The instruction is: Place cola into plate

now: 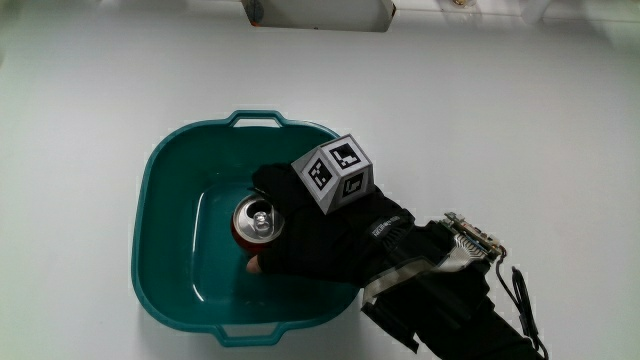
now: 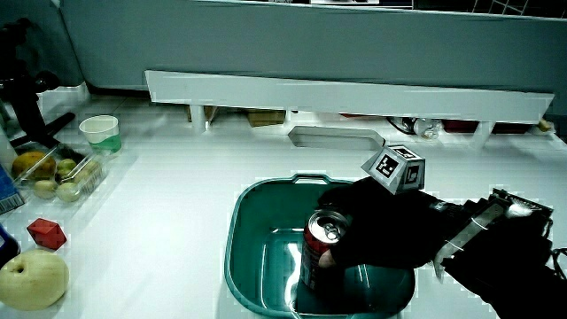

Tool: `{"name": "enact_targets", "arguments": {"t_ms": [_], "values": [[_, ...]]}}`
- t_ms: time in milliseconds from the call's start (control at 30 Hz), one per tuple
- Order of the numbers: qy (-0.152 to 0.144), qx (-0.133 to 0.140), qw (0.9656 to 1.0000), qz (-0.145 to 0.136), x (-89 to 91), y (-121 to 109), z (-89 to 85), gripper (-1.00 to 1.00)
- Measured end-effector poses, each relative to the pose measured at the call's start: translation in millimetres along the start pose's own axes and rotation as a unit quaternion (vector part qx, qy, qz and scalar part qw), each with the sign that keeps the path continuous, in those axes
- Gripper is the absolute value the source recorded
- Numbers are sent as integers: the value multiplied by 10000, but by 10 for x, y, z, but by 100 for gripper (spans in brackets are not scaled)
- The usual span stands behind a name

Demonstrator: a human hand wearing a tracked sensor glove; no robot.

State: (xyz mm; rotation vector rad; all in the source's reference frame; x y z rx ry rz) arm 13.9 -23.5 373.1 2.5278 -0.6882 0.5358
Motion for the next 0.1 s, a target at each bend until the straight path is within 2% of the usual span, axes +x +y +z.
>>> {"name": "enact_targets", "arguments": {"t_ms": [100], "values": [[48, 32, 10000, -60, 40, -21, -12, -43]]}}
